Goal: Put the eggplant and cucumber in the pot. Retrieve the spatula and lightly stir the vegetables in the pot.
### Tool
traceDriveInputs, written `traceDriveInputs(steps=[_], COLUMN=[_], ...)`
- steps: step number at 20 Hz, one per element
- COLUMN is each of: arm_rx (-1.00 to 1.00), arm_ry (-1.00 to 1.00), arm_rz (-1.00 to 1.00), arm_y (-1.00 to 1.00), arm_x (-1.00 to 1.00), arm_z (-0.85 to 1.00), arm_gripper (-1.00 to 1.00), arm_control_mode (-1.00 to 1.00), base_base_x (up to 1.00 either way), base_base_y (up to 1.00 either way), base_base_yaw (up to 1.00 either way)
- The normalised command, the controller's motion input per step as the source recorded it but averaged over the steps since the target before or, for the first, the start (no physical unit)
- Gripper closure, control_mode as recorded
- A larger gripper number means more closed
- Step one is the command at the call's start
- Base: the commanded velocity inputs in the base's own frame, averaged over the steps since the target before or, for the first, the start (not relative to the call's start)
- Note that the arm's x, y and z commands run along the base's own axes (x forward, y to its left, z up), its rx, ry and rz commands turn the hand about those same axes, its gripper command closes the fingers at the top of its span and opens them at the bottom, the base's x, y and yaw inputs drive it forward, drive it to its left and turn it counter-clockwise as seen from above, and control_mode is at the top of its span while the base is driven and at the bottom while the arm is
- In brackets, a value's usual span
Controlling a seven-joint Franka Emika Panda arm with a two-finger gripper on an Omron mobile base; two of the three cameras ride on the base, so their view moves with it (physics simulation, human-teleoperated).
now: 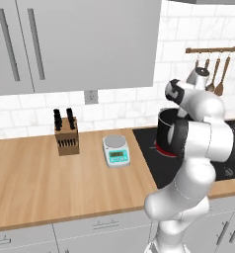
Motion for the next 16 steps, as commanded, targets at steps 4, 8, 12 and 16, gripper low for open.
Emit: traceDriveInputs(steps=[4, 8, 12, 16], arm_rx=[0.02, 0.15, 0.29, 0.28], arm_ry=[0.27, 0.21, 0.11, 0.05], arm_rz=[-0.09, -0.01, 0.02, 0.04], arm_y=[0.00, 0.00, 0.00, 0.00], arm_x=[0.00, 0.00, 0.00, 0.00], arm_z=[-0.29, -0.43, -0.57, -0.40], arm_gripper=[1.00, 1.00, 1.00, 1.00], arm_control_mode=[-1.00, -1.00, -1.00, -1.00], base_base_x=[0.00, 0.00, 0.00, 0.00], base_base_y=[0.00, 0.00, 0.00, 0.00], base_base_yaw=[0.00, 0.00, 0.00, 0.00])
